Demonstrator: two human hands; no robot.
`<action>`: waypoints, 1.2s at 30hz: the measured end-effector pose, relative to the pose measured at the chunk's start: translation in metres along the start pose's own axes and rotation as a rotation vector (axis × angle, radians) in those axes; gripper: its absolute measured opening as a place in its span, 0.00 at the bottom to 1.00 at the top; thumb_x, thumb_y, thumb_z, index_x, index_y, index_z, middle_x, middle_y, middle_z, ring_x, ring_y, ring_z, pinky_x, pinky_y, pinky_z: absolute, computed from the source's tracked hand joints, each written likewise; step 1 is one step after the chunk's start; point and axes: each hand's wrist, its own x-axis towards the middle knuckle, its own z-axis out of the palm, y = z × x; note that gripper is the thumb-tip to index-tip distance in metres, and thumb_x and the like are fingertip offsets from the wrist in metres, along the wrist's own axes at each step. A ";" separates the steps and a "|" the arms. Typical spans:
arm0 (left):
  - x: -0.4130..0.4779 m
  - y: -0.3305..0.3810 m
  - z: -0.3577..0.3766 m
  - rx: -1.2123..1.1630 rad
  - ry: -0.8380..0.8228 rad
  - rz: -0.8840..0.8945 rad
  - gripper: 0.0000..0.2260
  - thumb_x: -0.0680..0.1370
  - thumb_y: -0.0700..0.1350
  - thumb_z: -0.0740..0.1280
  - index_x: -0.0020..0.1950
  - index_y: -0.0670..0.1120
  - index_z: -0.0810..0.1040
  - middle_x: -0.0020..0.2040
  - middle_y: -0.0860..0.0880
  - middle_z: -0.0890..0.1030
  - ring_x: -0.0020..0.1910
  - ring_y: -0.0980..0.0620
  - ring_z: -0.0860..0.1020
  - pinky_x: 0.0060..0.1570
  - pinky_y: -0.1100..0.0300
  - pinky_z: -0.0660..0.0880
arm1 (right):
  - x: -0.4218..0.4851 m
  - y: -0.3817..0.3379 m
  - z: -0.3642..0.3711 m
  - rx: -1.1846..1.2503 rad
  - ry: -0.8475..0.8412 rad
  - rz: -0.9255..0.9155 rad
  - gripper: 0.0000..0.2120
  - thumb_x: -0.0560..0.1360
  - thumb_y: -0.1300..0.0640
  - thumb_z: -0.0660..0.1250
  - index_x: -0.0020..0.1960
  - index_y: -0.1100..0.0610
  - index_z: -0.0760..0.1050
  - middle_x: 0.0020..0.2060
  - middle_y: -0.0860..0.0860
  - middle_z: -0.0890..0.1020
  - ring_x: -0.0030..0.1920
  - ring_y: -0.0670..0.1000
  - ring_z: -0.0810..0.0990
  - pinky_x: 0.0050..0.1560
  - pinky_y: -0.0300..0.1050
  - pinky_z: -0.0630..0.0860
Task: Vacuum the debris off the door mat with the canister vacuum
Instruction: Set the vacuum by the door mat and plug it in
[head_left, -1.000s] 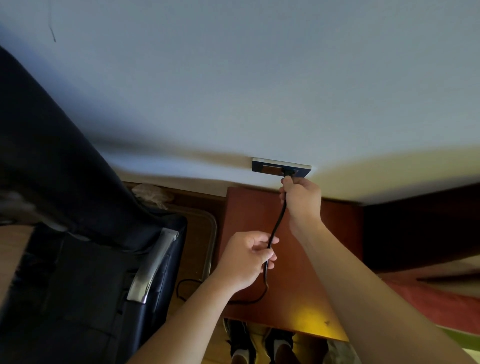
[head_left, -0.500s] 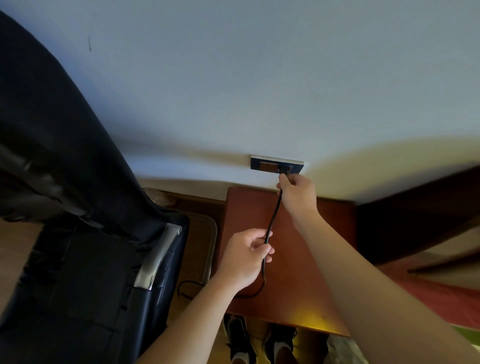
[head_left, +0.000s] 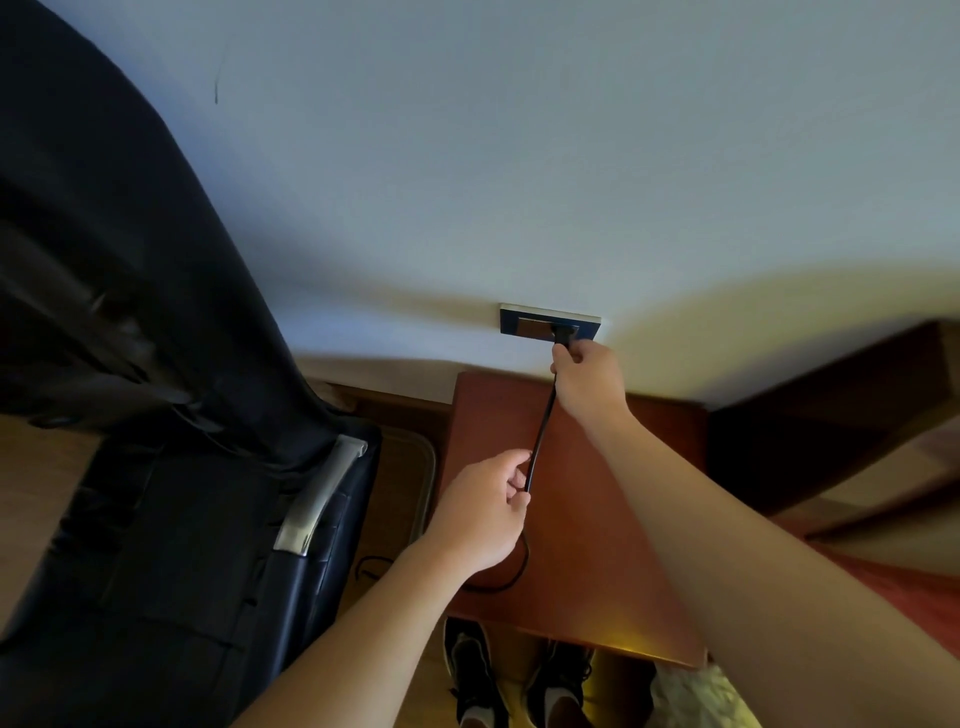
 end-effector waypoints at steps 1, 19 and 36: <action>-0.001 0.000 -0.001 0.031 0.002 0.008 0.24 0.84 0.44 0.65 0.79 0.52 0.66 0.65 0.56 0.78 0.63 0.57 0.77 0.66 0.59 0.75 | 0.000 0.000 0.000 -0.009 -0.004 -0.006 0.12 0.83 0.55 0.61 0.47 0.61 0.78 0.38 0.56 0.80 0.35 0.53 0.75 0.39 0.46 0.70; -0.034 0.012 -0.022 0.573 0.027 0.014 0.26 0.86 0.56 0.48 0.83 0.50 0.52 0.84 0.47 0.53 0.83 0.47 0.49 0.81 0.45 0.46 | -0.017 -0.014 -0.024 -0.389 -0.189 -0.052 0.19 0.82 0.59 0.58 0.72 0.62 0.70 0.61 0.61 0.80 0.61 0.62 0.78 0.53 0.46 0.71; -0.105 0.009 -0.038 0.511 0.153 -0.020 0.25 0.86 0.53 0.50 0.83 0.48 0.57 0.83 0.47 0.57 0.83 0.47 0.53 0.81 0.48 0.50 | -0.150 -0.022 -0.063 -0.934 -0.195 -0.402 0.19 0.84 0.50 0.51 0.65 0.59 0.73 0.64 0.57 0.76 0.64 0.60 0.73 0.62 0.55 0.73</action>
